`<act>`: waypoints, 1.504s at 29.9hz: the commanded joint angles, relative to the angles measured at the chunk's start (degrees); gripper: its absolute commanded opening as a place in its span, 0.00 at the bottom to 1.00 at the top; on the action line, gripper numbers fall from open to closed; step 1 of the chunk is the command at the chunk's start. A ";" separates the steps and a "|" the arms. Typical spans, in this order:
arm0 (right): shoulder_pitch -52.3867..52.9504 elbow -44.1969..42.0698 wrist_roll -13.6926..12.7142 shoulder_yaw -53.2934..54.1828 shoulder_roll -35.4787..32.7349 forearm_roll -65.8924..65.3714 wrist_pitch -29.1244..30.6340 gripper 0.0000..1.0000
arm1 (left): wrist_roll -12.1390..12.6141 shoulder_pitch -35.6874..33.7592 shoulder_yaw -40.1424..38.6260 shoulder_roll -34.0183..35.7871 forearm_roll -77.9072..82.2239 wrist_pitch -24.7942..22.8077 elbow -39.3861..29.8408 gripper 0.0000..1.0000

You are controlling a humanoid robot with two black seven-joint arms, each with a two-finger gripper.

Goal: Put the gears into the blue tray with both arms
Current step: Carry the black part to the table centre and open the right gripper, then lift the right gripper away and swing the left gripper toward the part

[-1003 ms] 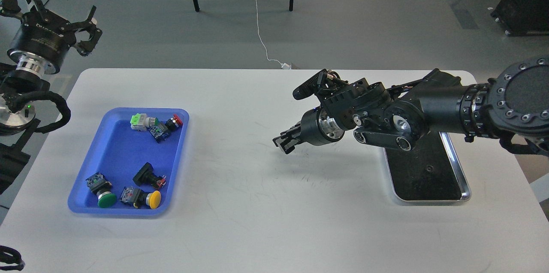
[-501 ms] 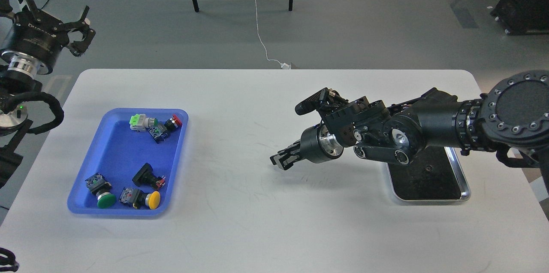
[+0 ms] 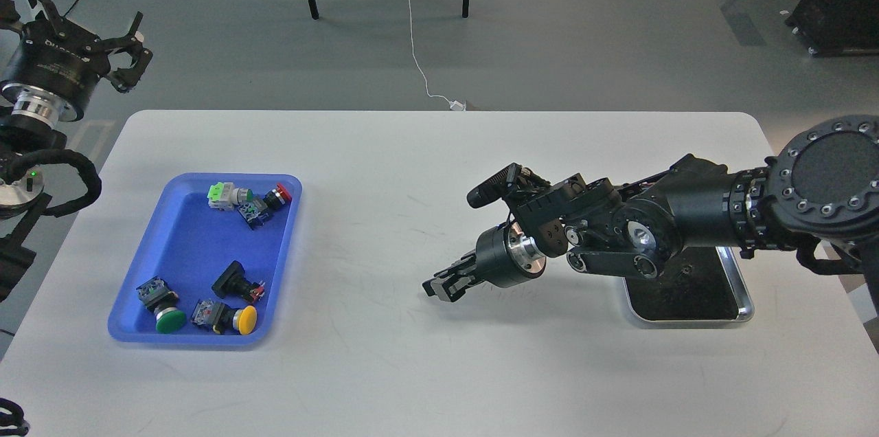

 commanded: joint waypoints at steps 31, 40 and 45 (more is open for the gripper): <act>-9.54 -4.01 -0.75 48.27 -18.27 9.48 -2.54 0.98 | 0.95 -4.64 6.41 5.36 11.84 -0.28 -8.50 0.98; -22.54 1.33 -1.54 66.30 -31.54 23.87 -0.87 0.98 | 0.86 -6.23 7.03 6.42 43.81 -0.02 -27.40 0.97; -29.93 9.33 -1.63 70.09 -37.09 37.76 -0.78 0.98 | 0.86 -6.14 8.25 3.35 63.41 -0.19 -36.20 0.94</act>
